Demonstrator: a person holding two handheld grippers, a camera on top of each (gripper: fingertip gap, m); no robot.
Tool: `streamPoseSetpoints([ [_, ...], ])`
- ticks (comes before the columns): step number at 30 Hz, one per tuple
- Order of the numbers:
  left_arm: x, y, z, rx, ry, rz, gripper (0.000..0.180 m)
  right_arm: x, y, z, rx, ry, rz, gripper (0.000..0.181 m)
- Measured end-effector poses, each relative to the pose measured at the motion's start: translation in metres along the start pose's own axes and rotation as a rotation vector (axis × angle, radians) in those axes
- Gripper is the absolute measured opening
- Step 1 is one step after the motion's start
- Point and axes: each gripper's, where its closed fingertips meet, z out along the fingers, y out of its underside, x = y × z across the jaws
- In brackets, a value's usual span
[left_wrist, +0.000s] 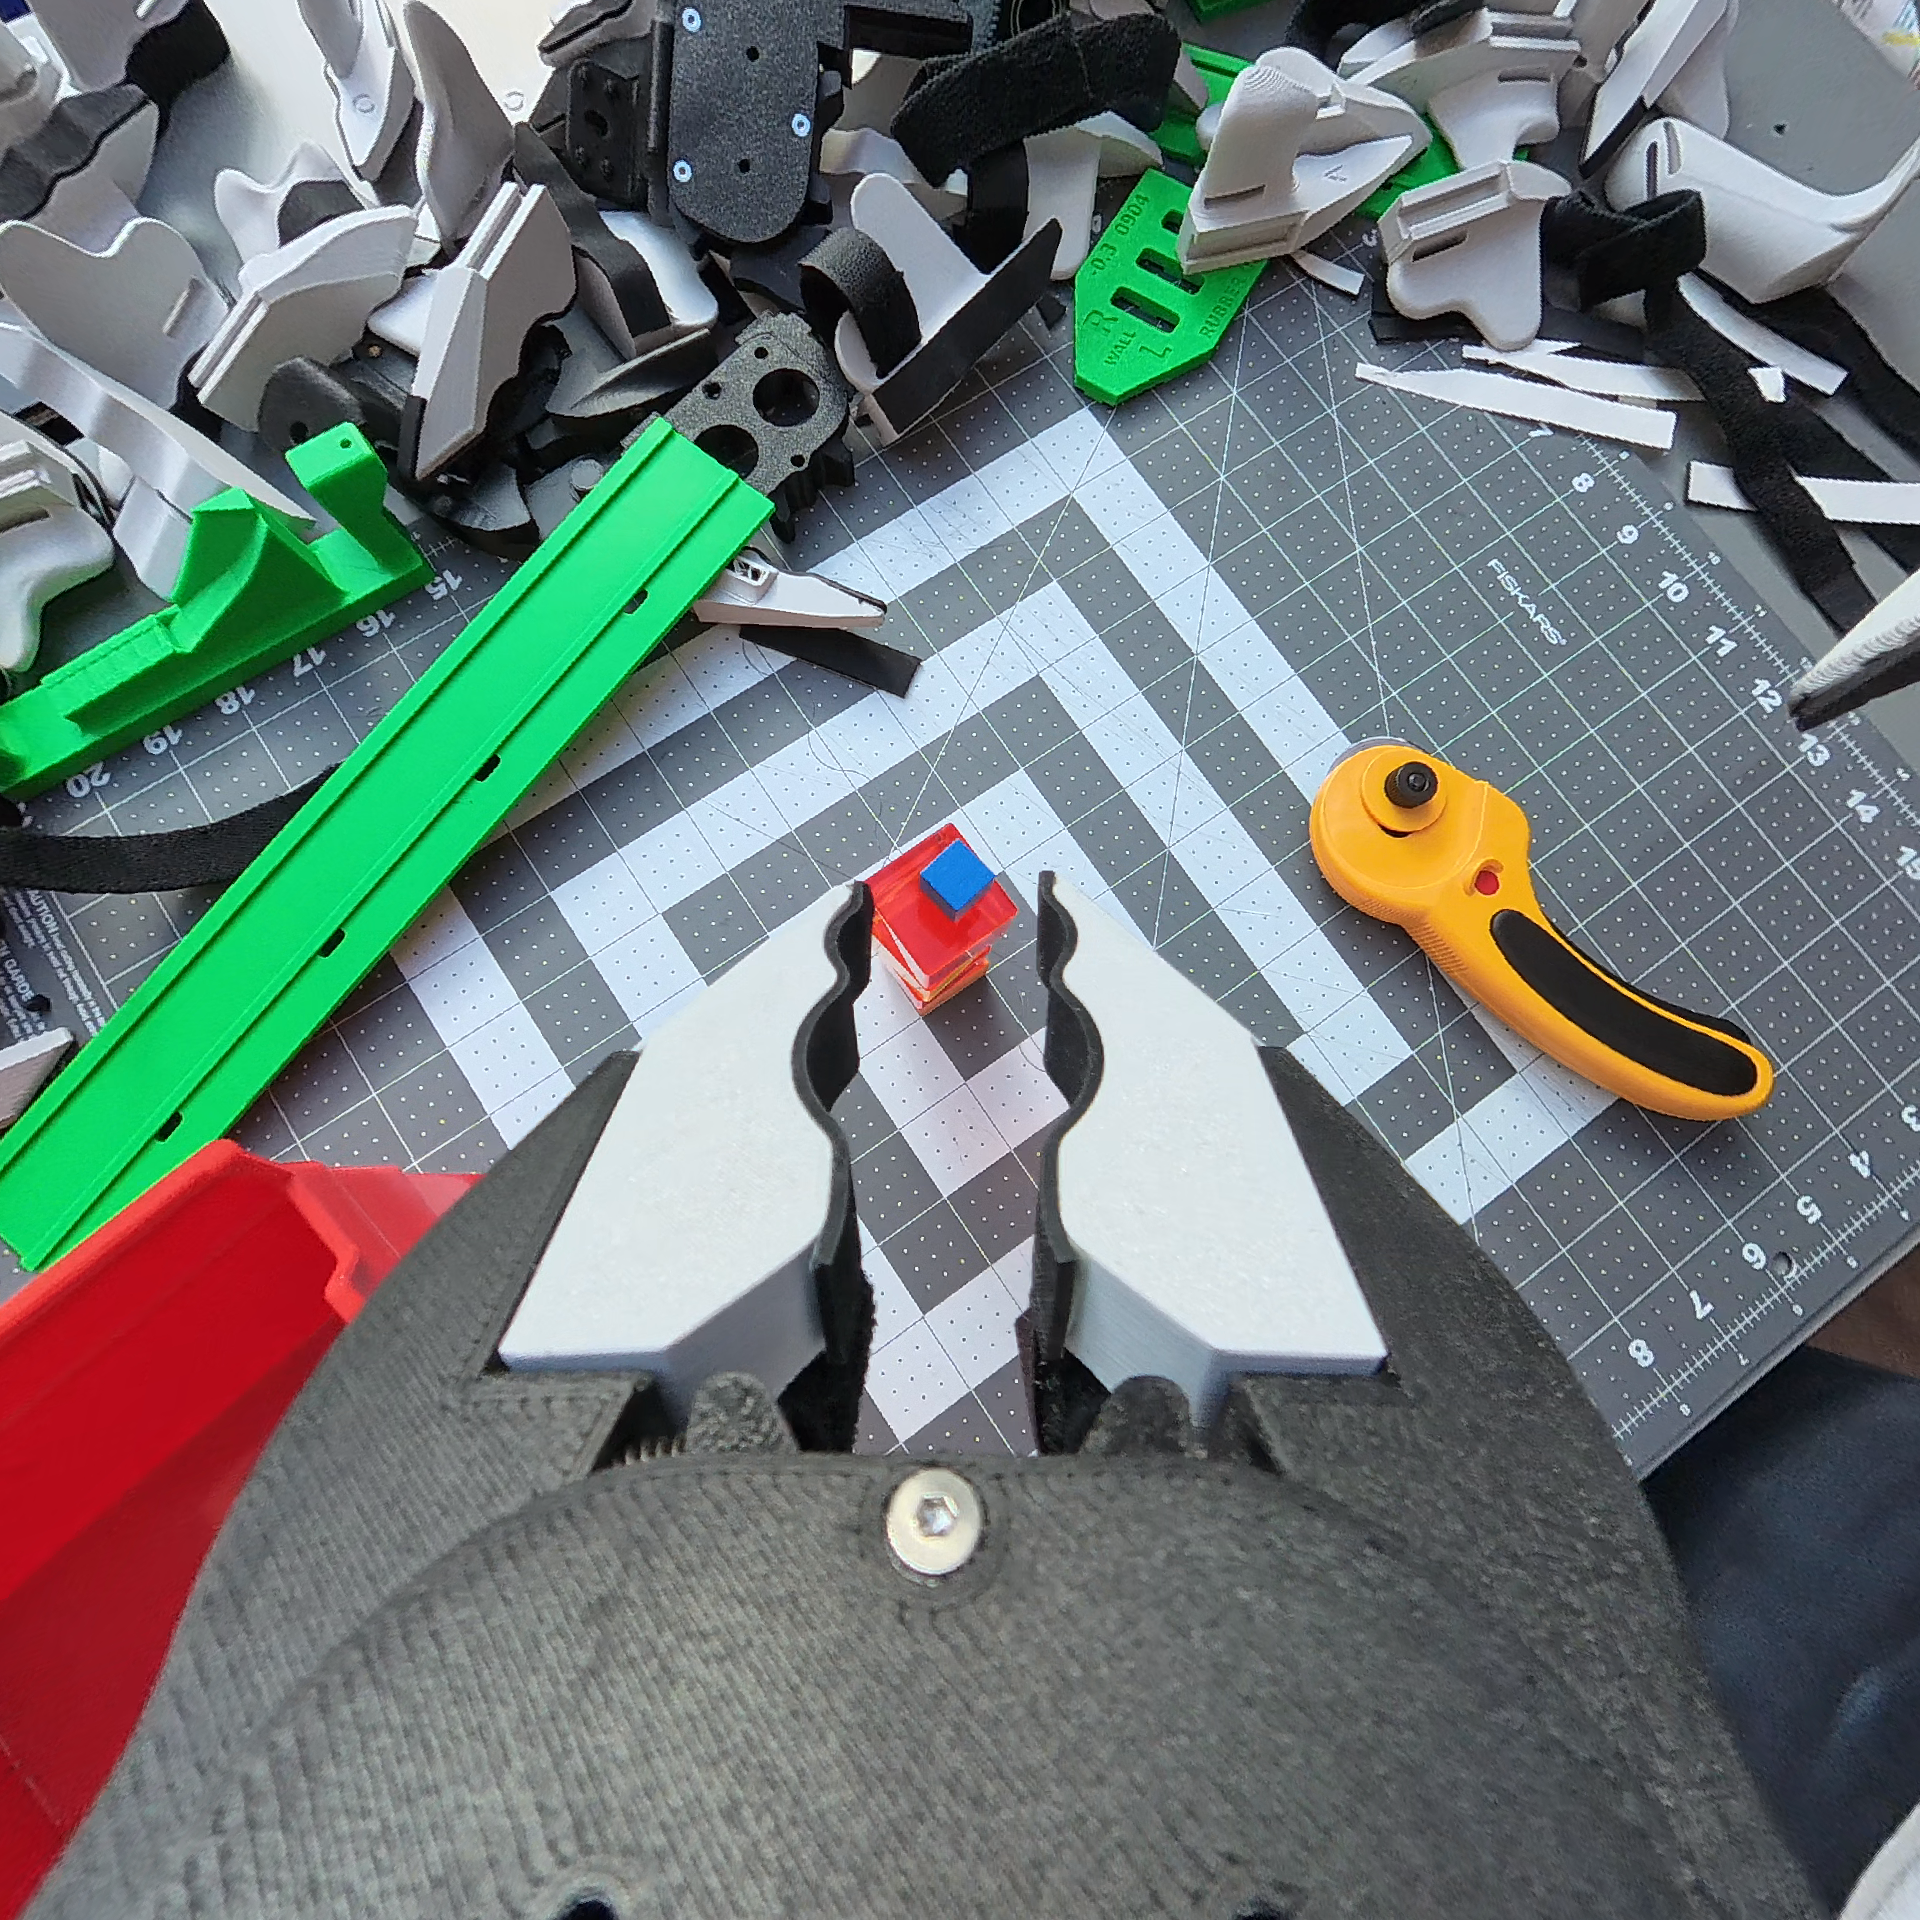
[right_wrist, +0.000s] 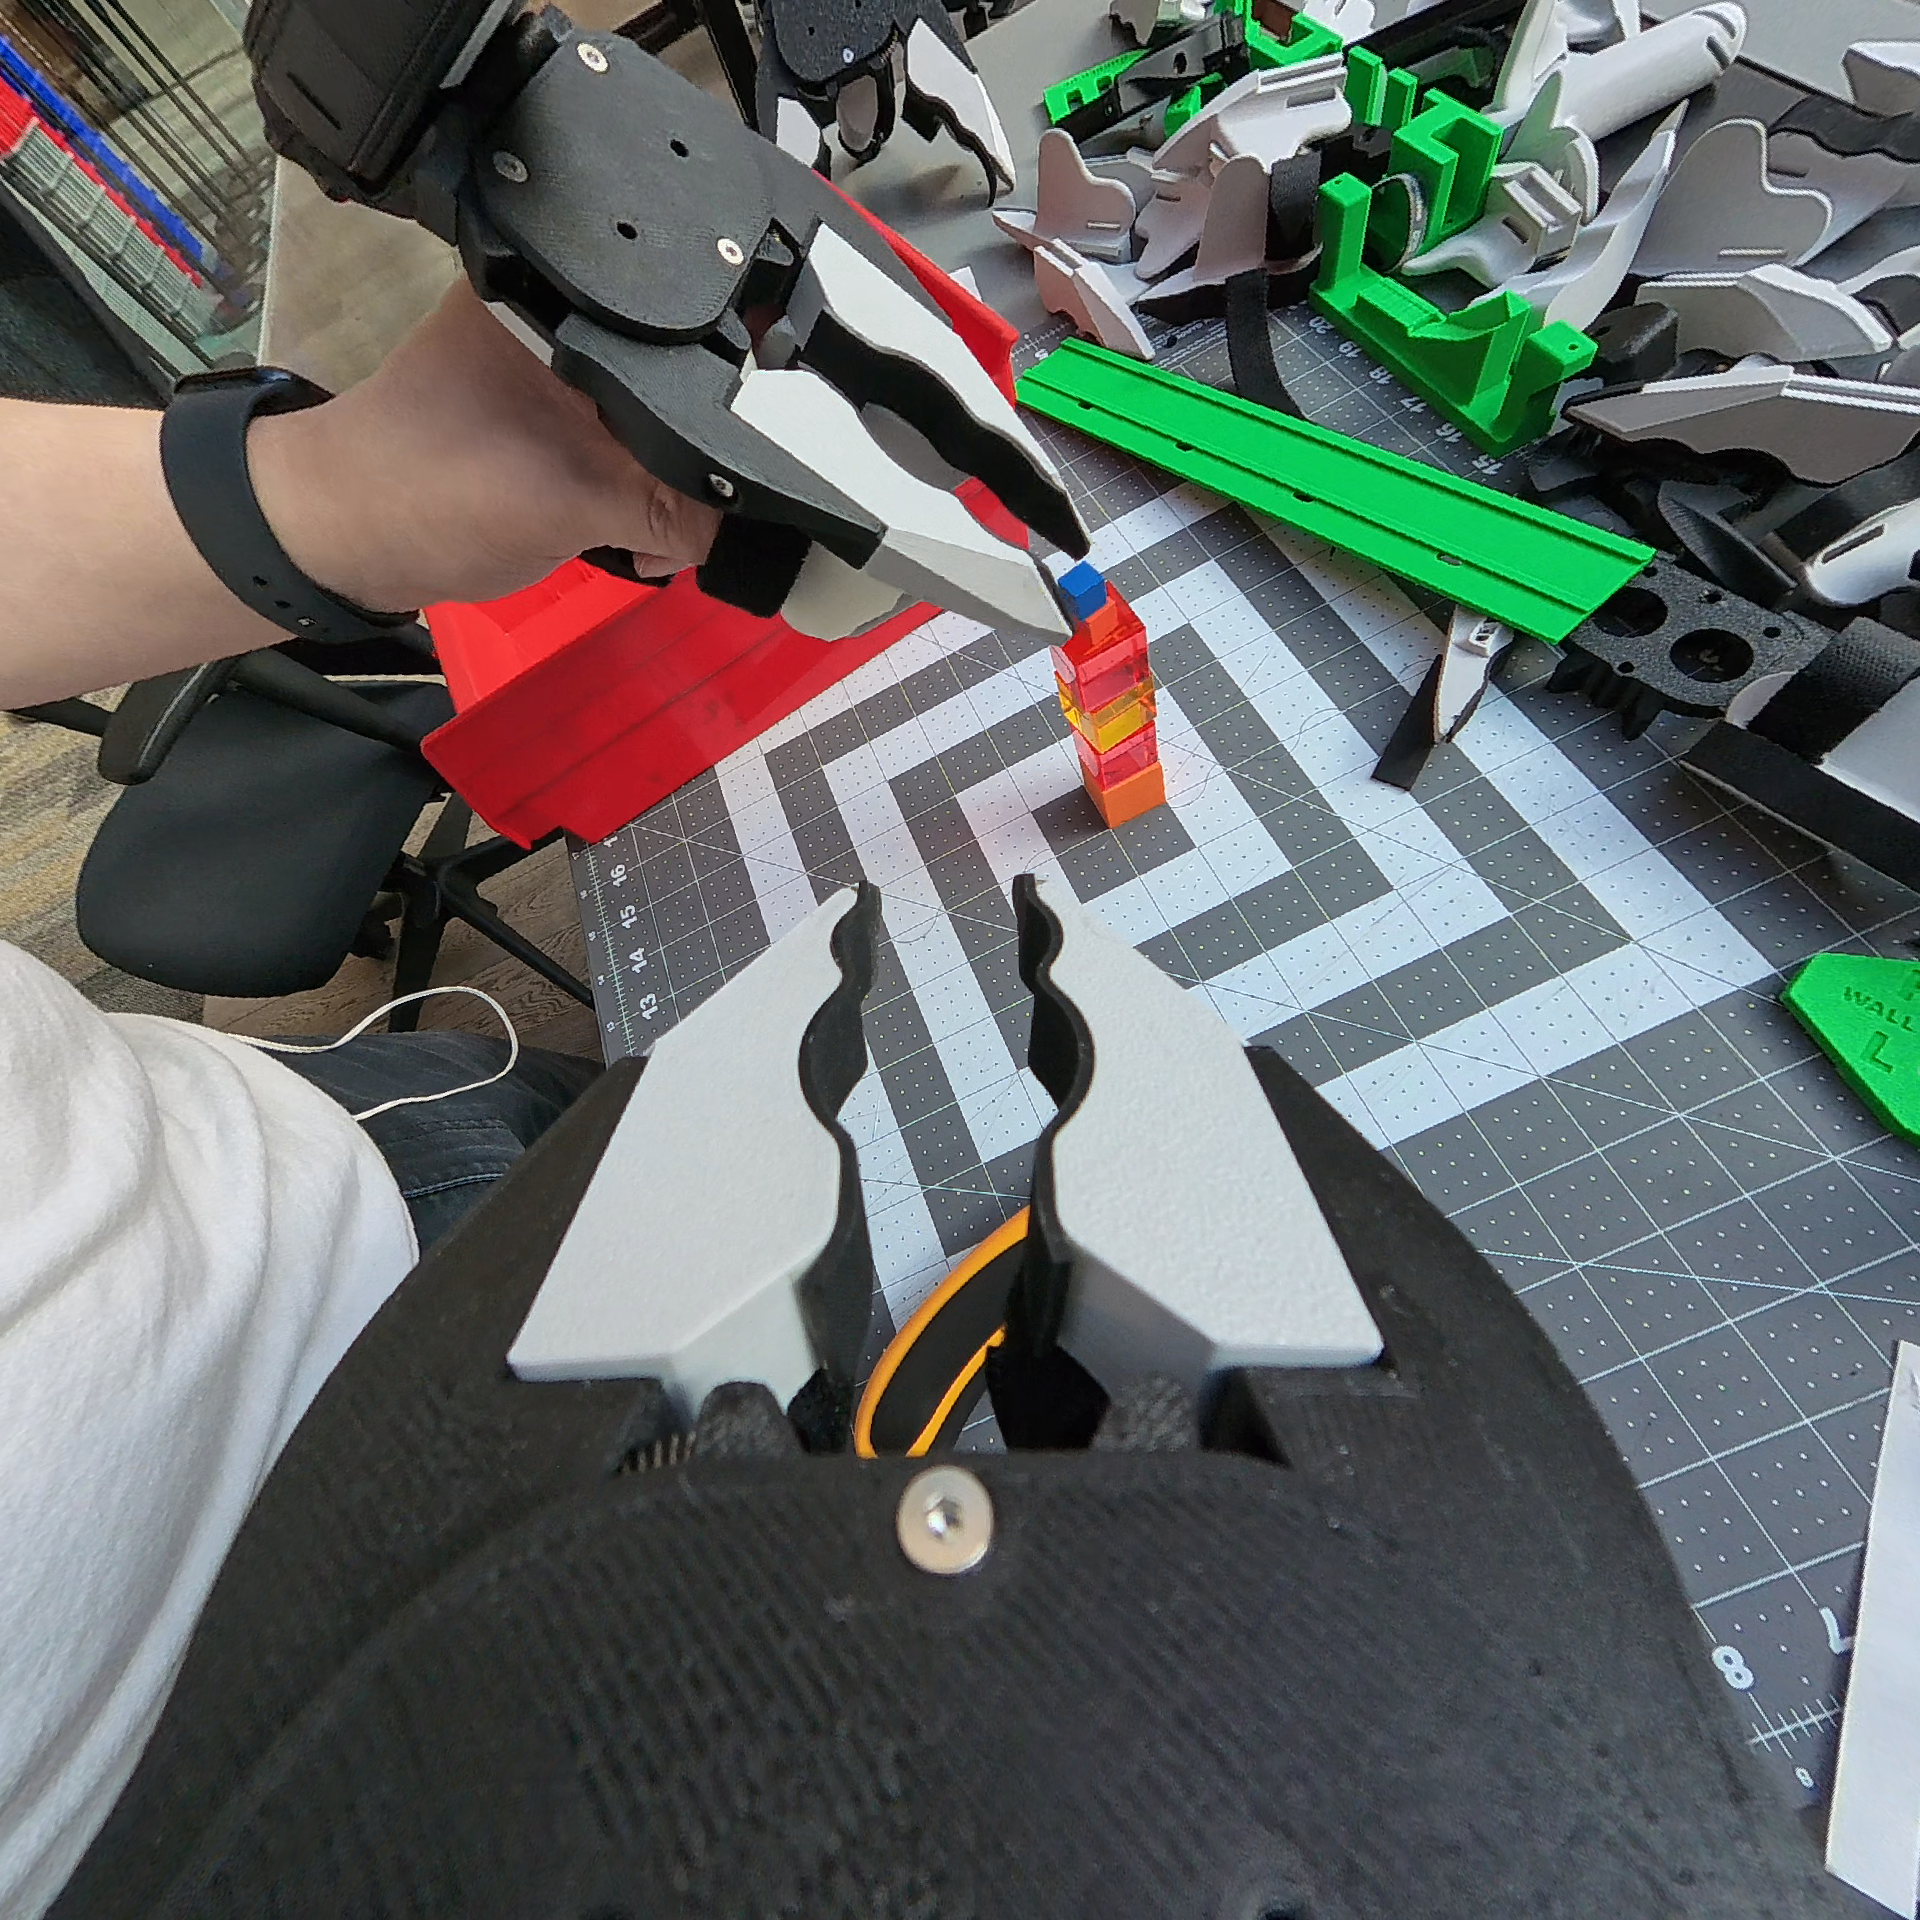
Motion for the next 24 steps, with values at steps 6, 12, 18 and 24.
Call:
streamPoseSetpoints([
  [6, -0.001, 0.008, -0.009, 0.019, -0.012, 0.005, 0.015, 0.001, 0.000, -0.001, 0.002, 0.004, 0.002, 0.025],
  [12, 0.000, 0.009, -0.003, 0.013, -0.019, 0.024, 0.013, 0.002, -0.001, -0.001, 0.001, -0.002, 0.000, 0.025],
  [18, 0.001, 0.006, -0.001, 0.017, -0.024, 0.039, 0.009, 0.003, 0.001, -0.001, -0.005, -0.003, 0.001, 0.025],
  [24, 0.001, 0.004, 0.001, 0.015, -0.025, 0.043, 0.008, 0.004, 0.003, -0.001, -0.008, -0.002, 0.006, 0.025],
])
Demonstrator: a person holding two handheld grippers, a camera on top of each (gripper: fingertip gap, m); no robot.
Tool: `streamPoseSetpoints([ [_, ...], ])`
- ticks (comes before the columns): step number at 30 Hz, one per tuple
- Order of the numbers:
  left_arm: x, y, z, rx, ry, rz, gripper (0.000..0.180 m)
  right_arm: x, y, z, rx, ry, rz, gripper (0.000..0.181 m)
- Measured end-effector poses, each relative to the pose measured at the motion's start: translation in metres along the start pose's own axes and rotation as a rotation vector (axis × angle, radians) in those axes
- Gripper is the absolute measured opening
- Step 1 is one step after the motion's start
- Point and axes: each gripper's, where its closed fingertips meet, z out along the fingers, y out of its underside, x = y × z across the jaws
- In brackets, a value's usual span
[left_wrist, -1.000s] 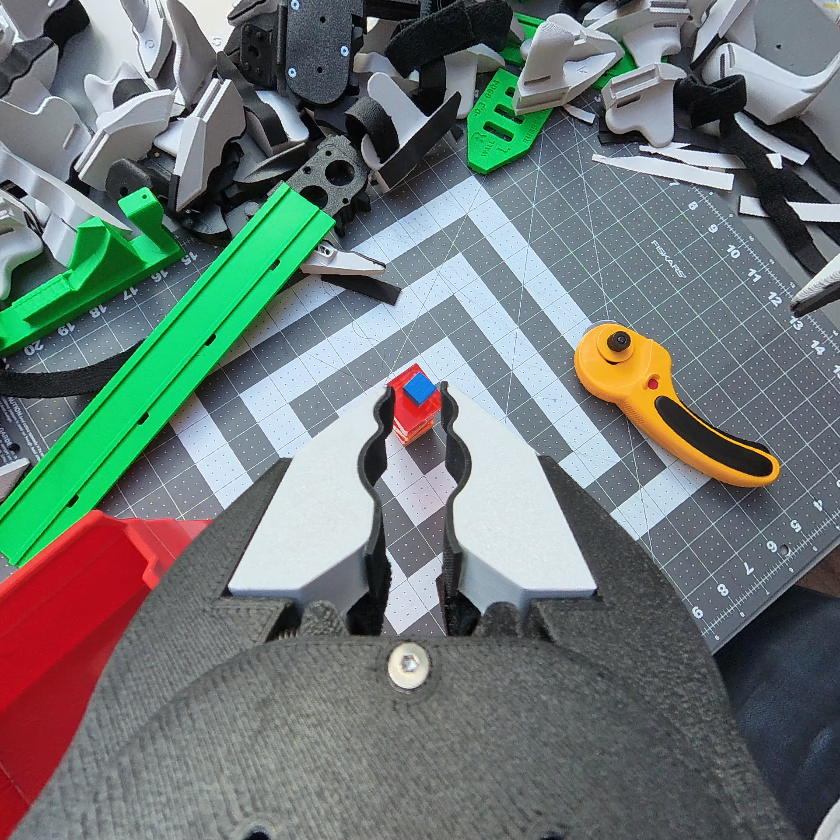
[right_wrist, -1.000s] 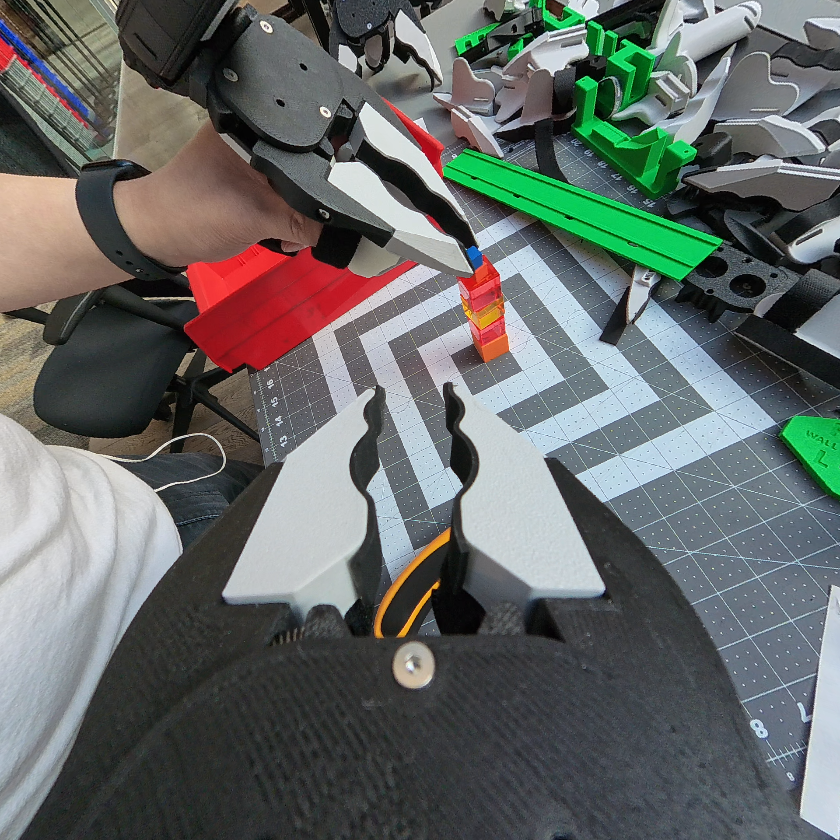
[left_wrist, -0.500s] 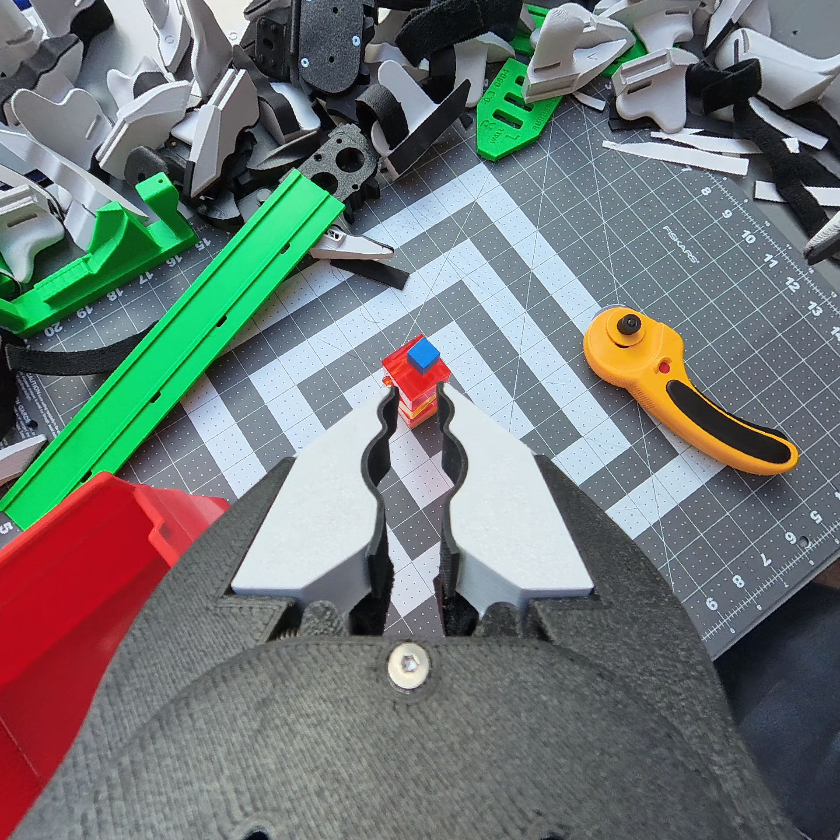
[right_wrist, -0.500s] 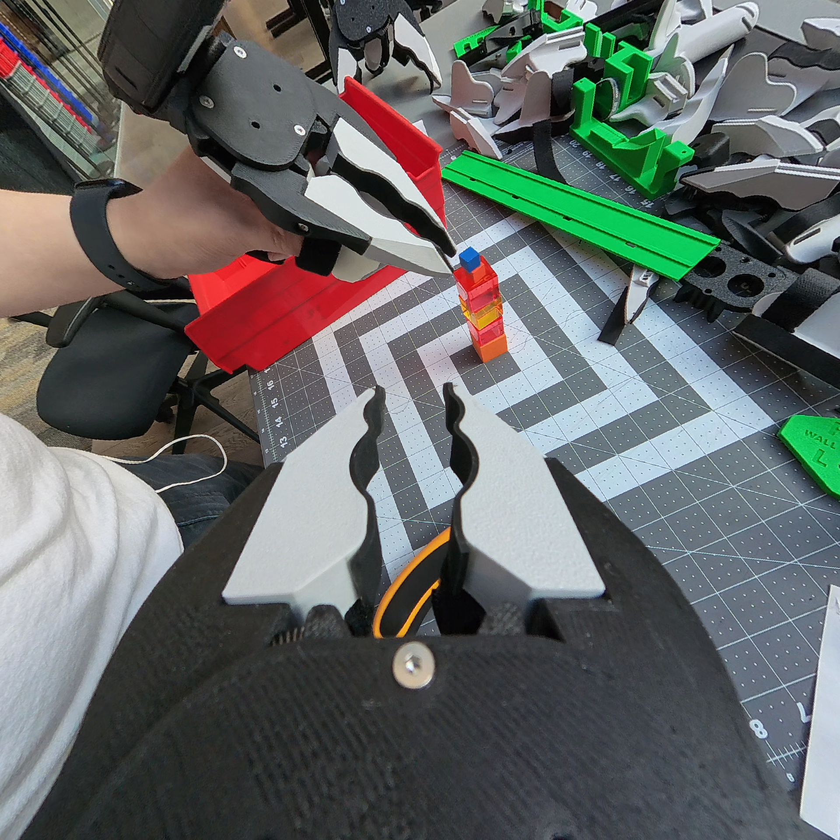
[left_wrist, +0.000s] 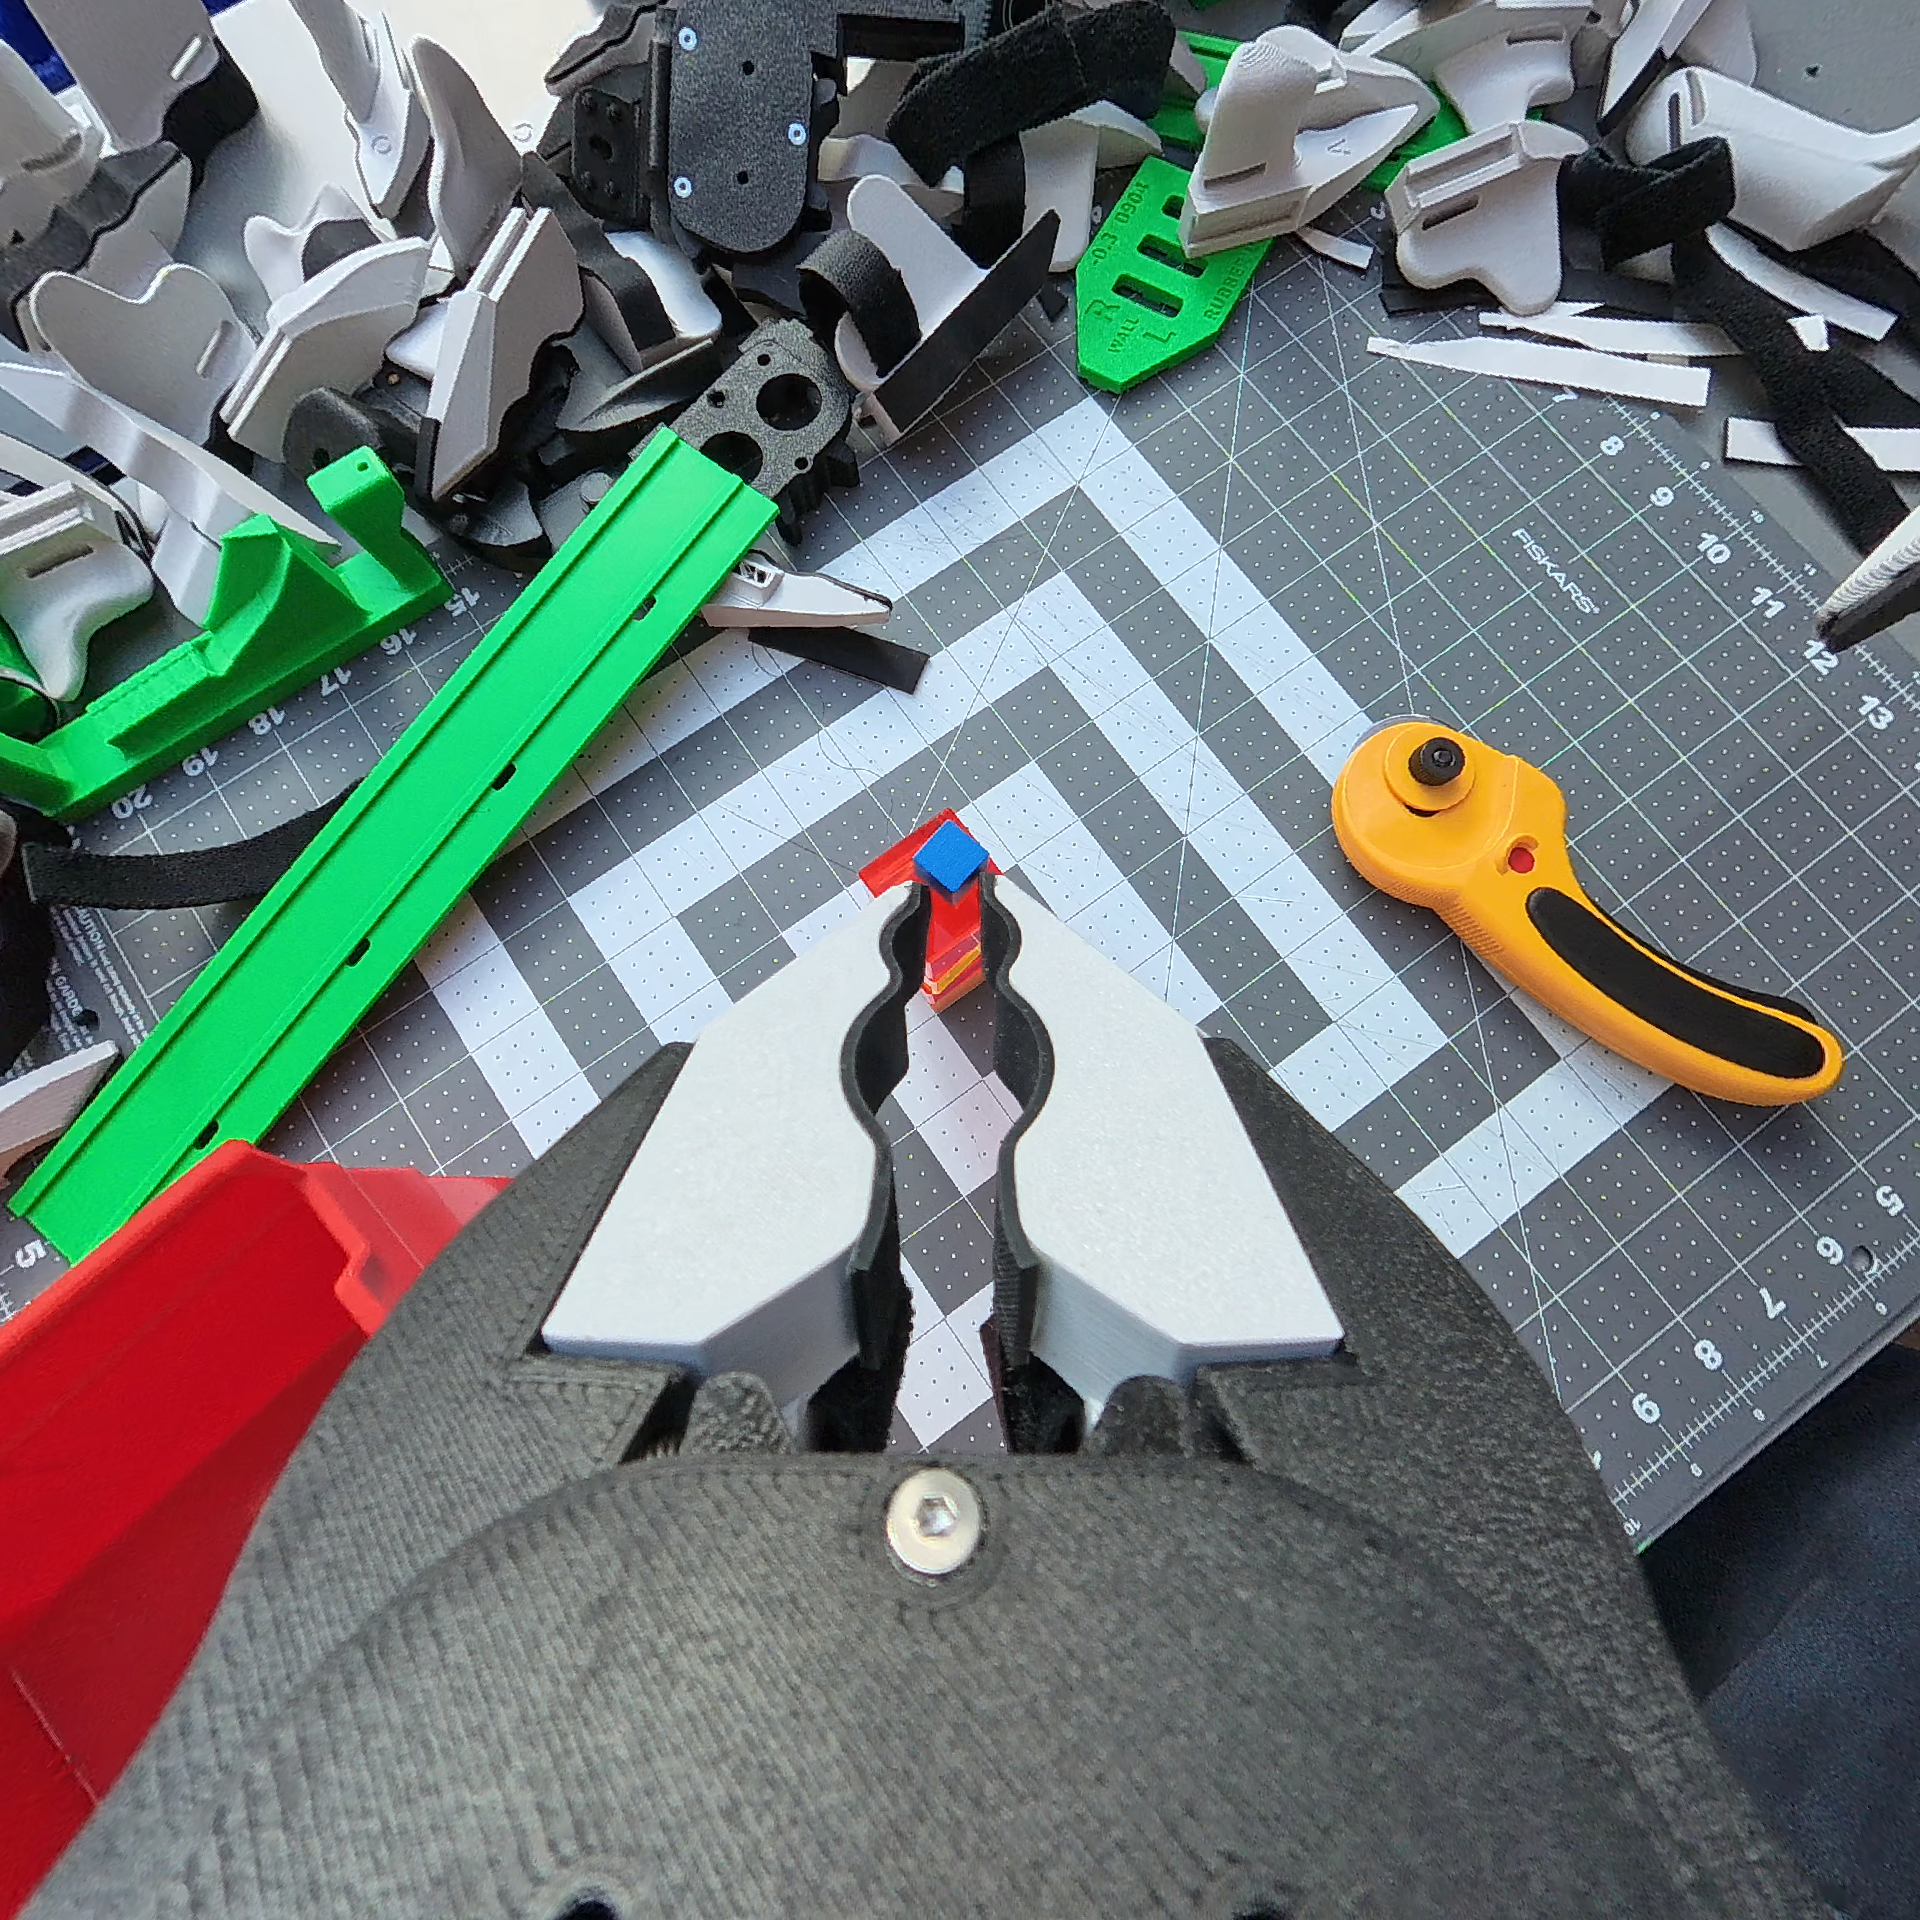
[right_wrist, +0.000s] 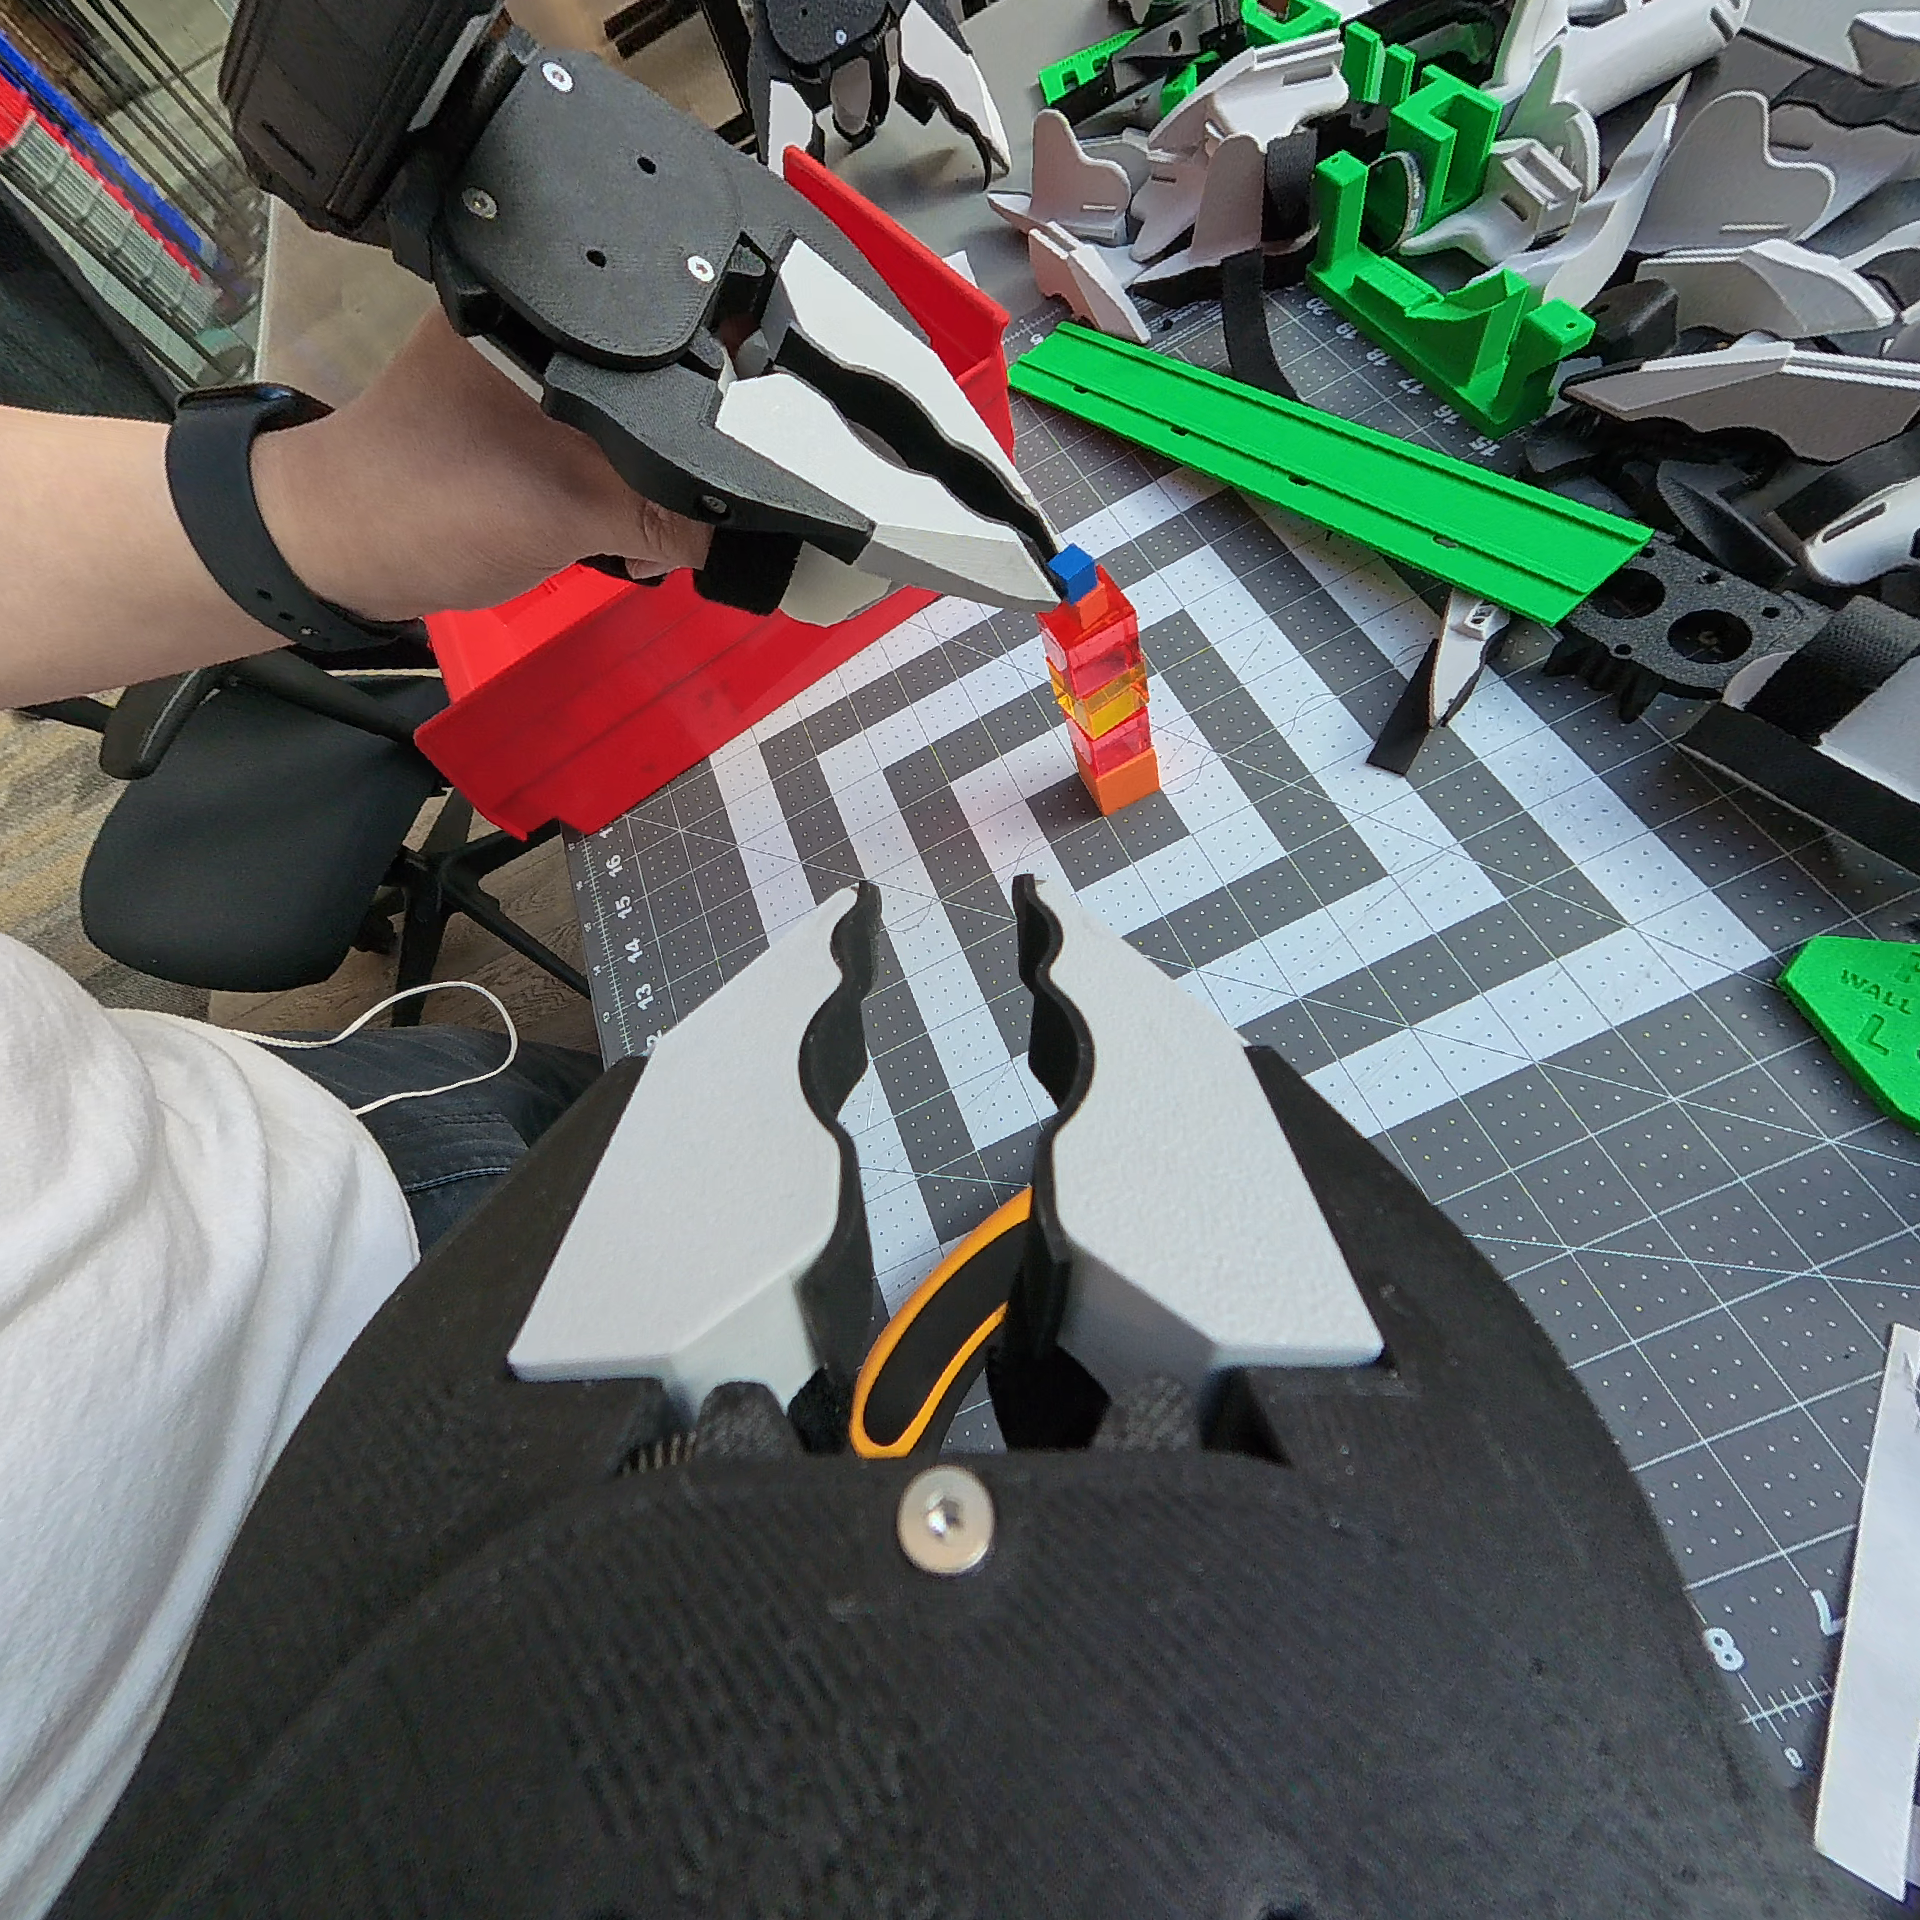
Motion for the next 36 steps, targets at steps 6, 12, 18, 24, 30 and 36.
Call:
streamPoseSetpoints([
  [6, 0.000, 0.001, 0.002, -0.008, -0.004, 0.008, 0.008, 0.001, 0.001, -0.001, -0.002, 0.003, 0.004, 0.025],
  [12, 0.000, 0.000, 0.002, -0.004, 0.003, 0.007, 0.008, 0.003, 0.004, 0.000, -0.009, 0.000, 0.012, 0.025],
  [18, 0.001, 0.002, 0.002, -0.015, 0.000, 0.019, 0.010, 0.004, 0.006, 0.002, -0.010, -0.004, 0.016, 0.025],
  [24, 0.002, 0.001, 0.003, -0.016, 0.005, 0.018, 0.010, 0.005, 0.006, 0.002, -0.010, -0.006, 0.017, 0.025],
  [30, 0.002, 0.005, 0.000, -0.026, 0.009, 0.003, 0.013, 0.008, 0.009, 0.000, -0.012, 0.005, 0.021, 0.026],
  [36, -0.012, 0.009, -0.051, 0.056, -0.062, -0.051, 0.016, 0.042, 0.017, -0.017, 0.019, 0.194, 0.055, 0.030],
])
